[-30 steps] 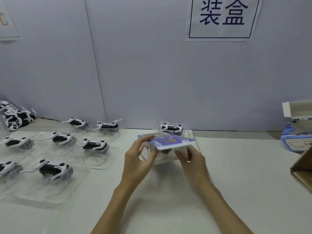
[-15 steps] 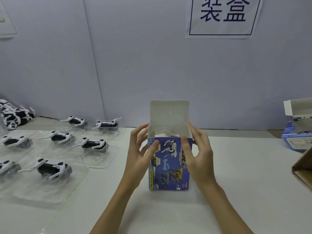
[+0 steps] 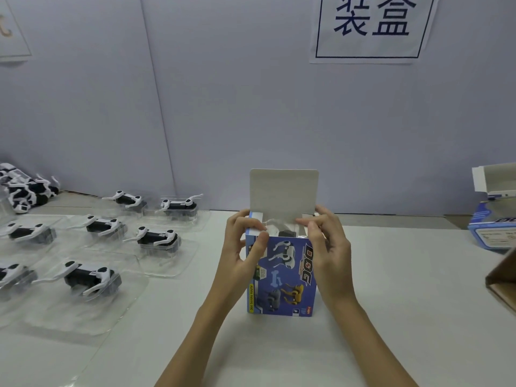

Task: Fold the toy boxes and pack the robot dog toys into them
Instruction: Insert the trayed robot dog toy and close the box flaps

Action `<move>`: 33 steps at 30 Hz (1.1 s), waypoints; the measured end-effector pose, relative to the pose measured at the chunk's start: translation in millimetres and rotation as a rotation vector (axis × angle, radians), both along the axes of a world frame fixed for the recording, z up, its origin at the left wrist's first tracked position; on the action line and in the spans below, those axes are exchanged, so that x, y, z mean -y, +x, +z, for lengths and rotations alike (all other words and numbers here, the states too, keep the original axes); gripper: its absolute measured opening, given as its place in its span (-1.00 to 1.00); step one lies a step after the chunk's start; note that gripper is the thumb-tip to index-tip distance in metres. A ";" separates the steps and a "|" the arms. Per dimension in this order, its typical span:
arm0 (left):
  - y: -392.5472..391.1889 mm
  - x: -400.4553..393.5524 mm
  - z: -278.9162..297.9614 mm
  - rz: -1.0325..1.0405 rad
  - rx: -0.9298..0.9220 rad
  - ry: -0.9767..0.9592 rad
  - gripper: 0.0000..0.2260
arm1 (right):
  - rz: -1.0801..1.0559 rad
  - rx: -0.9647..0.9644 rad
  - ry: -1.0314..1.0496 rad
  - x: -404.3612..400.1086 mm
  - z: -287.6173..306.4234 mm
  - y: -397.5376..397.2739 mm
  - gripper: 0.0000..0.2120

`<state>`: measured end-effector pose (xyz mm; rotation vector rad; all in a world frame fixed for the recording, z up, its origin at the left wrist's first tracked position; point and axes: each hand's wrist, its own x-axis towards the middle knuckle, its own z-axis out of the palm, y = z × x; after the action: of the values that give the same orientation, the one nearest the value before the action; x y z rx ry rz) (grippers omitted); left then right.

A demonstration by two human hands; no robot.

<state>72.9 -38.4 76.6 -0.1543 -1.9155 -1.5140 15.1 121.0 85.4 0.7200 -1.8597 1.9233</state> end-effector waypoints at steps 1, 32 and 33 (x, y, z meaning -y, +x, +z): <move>0.0 -0.8 1.0 -0.012 0.009 0.036 -0.84 | -0.002 -0.005 -0.008 -0.3 0.0 -1.2 -0.79; -8.3 1.2 -9.9 -0.010 -0.088 0.008 -0.66 | 0.086 -0.117 0.036 1.2 -11.0 -4.0 -0.75; -9.0 -1.0 -13.3 0.055 -0.130 -0.041 -0.60 | 0.025 -0.130 0.027 2.8 -11.2 -2.4 -0.75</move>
<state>63.9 -37.4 63.3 -0.2115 -1.8336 -1.3941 12.7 118.2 74.2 0.8595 -1.8085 1.8236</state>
